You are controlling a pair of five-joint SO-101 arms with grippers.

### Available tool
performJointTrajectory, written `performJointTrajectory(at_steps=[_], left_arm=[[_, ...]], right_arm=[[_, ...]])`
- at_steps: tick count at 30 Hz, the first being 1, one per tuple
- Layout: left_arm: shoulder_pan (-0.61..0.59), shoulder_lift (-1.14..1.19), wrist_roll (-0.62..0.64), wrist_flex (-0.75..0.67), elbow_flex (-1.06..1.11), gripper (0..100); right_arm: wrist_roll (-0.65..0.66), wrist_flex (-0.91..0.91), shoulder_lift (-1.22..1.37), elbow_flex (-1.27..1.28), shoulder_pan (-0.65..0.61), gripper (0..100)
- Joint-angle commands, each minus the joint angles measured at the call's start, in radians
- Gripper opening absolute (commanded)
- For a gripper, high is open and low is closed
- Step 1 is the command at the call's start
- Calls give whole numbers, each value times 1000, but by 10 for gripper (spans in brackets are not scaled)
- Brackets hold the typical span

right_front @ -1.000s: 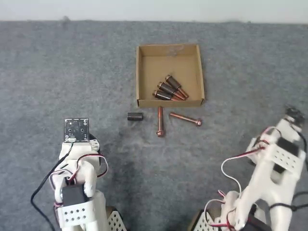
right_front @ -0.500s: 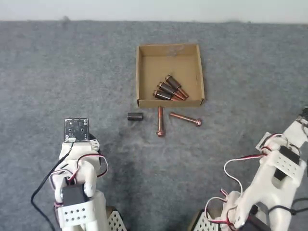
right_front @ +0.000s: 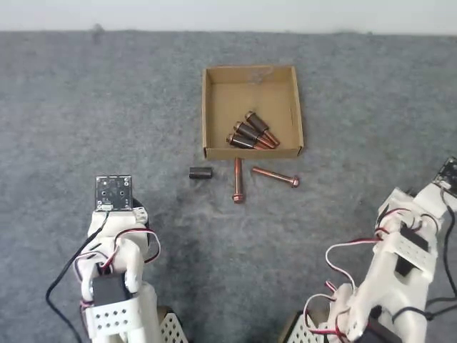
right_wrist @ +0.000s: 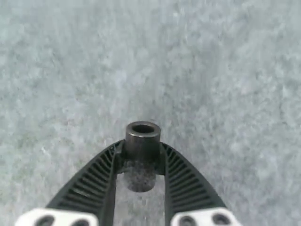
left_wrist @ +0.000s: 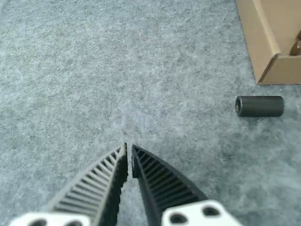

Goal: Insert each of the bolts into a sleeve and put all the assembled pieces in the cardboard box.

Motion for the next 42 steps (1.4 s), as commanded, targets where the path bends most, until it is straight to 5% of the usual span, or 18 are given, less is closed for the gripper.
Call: performJointTrajectory(at_steps=[1, 21, 42], left_arm=[[-3, -21, -9, -20, -18, 16], [-2, -21, -9, -20, -18, 16], [-2, -21, -9, 0, -18, 16]], right_arm=[[-11, -127, -45, 18, -5, 7], [-14, -903, -44, 310, -120, 7], [-12, -1208, -33, 325, -59, 7]])
